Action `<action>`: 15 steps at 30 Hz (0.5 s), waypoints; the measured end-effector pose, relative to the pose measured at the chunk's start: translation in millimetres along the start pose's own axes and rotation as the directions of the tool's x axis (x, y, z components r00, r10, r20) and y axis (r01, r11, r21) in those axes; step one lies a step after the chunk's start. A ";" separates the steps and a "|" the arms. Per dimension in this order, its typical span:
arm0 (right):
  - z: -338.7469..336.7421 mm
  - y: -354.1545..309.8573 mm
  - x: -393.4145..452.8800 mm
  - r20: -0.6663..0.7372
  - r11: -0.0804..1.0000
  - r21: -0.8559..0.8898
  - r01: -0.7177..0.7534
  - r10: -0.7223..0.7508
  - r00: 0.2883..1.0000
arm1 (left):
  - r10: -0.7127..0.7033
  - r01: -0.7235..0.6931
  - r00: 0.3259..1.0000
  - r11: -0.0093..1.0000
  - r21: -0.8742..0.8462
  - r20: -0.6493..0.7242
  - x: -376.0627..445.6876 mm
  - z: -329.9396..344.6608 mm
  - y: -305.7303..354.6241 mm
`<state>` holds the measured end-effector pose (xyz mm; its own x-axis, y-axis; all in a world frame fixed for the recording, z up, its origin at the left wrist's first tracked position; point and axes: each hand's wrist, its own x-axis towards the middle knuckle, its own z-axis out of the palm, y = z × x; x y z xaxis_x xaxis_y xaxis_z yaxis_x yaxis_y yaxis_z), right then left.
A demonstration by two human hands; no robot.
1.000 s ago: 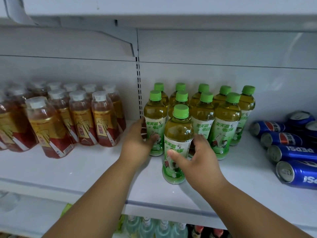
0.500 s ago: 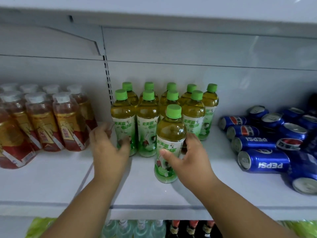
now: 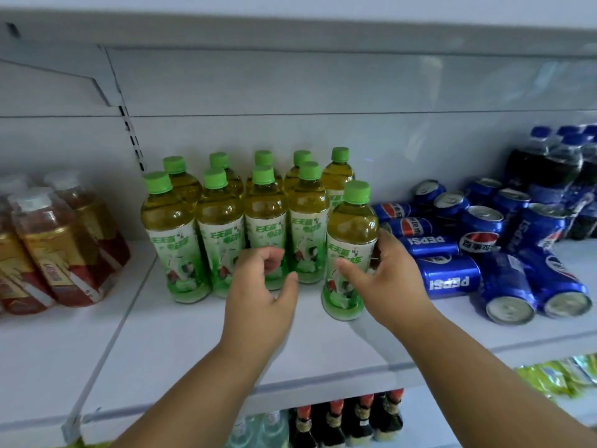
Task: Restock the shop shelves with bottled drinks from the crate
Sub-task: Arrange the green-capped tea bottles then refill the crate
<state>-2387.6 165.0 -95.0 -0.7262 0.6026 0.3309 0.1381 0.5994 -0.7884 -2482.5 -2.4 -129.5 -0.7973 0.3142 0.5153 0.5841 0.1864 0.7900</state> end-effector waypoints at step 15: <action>4.0 23.0 44.1 -0.065 0.997 0.077 -0.030 0.035 0.997 | 0.067 -0.065 0.997 0.997 -0.035 0.046 19.9 26.6 6.6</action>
<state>-2419.2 203.2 -100.7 -0.6759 0.6562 0.3355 0.1079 0.5384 -0.8357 -2490.5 29.8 -122.8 -0.7489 0.3683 0.5509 0.6290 0.1332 0.7659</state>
